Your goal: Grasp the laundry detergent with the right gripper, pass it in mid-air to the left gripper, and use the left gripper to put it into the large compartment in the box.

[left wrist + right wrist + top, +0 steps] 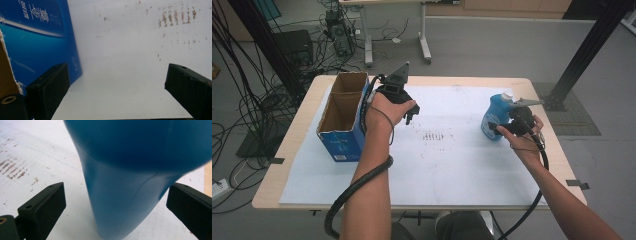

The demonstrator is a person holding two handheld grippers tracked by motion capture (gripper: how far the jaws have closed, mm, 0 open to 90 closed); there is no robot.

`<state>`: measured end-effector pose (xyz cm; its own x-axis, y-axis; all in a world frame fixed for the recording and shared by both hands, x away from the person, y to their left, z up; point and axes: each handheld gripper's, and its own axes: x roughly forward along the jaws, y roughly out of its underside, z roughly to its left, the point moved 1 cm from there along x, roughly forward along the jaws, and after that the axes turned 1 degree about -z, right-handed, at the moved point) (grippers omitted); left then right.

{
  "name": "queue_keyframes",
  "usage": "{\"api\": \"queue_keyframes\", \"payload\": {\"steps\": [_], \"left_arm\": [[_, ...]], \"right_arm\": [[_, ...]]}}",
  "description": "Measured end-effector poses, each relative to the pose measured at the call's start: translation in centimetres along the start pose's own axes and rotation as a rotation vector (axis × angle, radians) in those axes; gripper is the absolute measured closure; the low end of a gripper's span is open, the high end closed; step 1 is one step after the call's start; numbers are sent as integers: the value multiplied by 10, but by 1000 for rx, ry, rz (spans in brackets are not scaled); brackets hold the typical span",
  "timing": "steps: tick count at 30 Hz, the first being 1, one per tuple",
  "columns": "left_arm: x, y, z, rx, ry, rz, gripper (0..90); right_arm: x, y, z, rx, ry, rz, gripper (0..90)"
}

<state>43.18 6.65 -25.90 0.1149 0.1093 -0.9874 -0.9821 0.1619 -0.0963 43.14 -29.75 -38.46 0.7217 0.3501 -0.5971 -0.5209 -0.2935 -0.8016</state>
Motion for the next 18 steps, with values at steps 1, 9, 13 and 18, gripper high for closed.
{"api": "queue_keyframes", "payload": {"steps": [1,9,13,18], "left_arm": [[0,0,0,0,0,0,64],[-1,0,0,-1,0,-1,64],[-2,0,0,1,-1,0,64],[-1,0,-1,-2,-1,-2,64]], "right_arm": [[0,0,0,0,1,-2,23],[0,0,1,-3,8,-5,22],[-1,0,1,-5,5,-8,22],[0,0,0,-3,6,-7,22]]}}
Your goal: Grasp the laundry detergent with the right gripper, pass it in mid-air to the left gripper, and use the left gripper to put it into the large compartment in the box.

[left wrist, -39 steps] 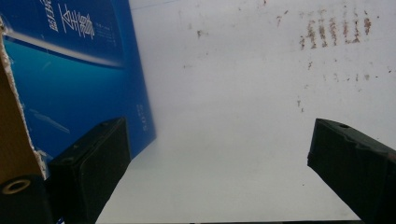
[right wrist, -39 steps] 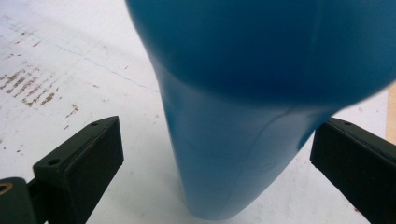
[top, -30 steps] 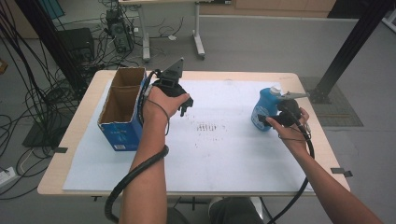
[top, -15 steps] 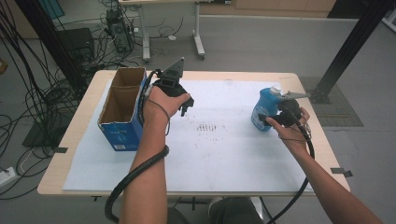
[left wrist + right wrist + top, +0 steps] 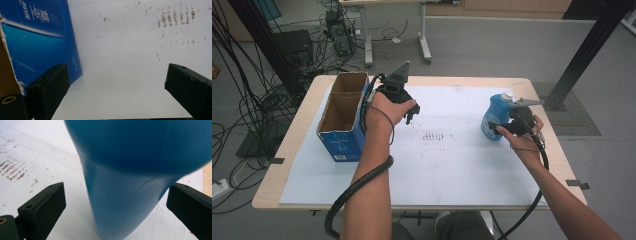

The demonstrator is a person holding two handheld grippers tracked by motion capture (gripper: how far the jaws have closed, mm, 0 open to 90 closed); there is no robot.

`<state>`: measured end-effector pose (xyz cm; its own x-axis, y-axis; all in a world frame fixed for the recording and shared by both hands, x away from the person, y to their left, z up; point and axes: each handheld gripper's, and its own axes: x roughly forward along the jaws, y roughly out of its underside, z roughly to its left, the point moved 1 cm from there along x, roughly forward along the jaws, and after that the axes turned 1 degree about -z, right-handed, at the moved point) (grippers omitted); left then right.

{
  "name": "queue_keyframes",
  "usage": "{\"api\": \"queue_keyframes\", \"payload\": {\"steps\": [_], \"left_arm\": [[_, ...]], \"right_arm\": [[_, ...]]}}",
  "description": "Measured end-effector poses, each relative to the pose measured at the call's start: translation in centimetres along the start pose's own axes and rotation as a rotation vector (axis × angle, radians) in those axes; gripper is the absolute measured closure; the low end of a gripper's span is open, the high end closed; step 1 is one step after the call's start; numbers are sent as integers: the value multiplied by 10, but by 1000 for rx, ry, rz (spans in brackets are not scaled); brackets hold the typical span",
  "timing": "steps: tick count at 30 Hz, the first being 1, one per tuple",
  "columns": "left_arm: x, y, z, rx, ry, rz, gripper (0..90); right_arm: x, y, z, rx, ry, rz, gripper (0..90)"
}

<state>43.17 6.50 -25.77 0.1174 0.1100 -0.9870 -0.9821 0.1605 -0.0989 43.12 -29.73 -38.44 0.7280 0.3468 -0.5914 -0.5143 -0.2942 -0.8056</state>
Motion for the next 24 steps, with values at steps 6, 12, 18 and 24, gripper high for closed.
{"api": "queue_keyframes", "payload": {"steps": [6,12,18,24], "left_arm": [[0,-1,0,0,1,2,64],[0,-1,0,2,0,1,64],[0,0,1,0,1,-1,64],[-1,0,1,2,0,-2,64]], "right_arm": [[0,0,0,-2,-4,-2,23],[0,0,0,-4,-3,-3,22],[0,-1,0,-5,-3,-5,22],[-1,-1,0,-10,-3,-7,23]]}}
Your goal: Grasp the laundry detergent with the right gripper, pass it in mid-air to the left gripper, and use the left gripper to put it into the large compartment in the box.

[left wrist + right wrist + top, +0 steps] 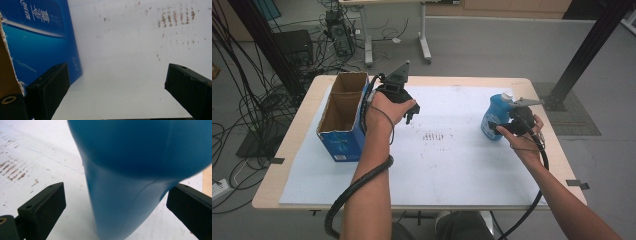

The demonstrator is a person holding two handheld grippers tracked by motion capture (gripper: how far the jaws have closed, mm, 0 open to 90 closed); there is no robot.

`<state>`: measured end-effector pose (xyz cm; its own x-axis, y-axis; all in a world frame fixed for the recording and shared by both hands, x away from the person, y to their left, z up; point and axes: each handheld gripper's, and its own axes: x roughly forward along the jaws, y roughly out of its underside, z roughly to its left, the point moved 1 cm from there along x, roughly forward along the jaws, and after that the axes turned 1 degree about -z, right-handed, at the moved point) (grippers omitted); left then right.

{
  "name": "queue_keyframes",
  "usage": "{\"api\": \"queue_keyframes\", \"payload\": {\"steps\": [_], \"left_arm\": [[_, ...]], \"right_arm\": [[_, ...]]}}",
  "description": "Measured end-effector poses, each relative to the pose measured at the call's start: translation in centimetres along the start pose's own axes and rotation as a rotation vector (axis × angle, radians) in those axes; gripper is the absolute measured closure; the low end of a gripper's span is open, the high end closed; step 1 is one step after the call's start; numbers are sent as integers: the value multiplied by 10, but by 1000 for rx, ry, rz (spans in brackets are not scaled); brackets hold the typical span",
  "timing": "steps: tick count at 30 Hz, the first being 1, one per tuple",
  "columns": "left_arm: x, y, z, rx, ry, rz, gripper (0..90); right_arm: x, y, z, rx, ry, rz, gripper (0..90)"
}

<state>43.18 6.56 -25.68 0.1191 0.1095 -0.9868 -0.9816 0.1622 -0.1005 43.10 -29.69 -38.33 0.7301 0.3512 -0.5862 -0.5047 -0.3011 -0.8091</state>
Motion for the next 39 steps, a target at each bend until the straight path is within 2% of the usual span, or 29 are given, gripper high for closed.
{"api": "queue_keyframes", "payload": {"steps": [39], "left_arm": [[-2,-2,0,-1,1,-3,63]], "right_arm": [[1,1,-1,12,0,-1,22]]}}
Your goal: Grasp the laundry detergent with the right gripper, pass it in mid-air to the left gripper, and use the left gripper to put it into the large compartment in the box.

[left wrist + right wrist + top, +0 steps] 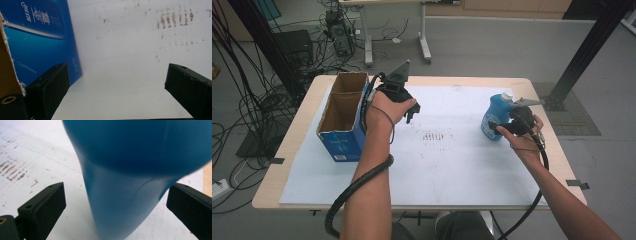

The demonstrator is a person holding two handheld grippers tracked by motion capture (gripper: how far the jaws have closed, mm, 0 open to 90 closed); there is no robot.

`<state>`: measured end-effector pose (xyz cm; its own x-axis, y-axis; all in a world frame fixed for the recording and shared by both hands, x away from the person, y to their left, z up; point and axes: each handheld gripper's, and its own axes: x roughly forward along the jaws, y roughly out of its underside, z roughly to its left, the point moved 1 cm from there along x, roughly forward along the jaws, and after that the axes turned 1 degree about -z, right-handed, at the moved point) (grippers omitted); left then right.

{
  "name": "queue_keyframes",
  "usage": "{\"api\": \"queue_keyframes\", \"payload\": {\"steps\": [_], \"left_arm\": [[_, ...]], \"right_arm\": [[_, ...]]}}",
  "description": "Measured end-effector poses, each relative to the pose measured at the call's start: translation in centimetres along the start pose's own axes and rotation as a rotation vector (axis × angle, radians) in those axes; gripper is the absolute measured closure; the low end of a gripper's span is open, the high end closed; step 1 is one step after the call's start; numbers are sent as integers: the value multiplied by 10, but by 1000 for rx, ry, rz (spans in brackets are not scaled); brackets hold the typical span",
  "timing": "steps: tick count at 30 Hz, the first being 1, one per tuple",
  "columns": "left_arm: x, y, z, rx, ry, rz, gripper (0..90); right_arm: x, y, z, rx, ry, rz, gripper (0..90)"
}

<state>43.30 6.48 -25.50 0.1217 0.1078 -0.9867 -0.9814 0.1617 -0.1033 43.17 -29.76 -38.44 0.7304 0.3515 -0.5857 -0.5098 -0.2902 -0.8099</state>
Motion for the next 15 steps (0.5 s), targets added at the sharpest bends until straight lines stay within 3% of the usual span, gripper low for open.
{"api": "queue_keyframes", "payload": {"steps": [15], "left_arm": [[1,0,-1,1,1,3,63]], "right_arm": [[0,0,1,-4,-1,-7,22]]}}
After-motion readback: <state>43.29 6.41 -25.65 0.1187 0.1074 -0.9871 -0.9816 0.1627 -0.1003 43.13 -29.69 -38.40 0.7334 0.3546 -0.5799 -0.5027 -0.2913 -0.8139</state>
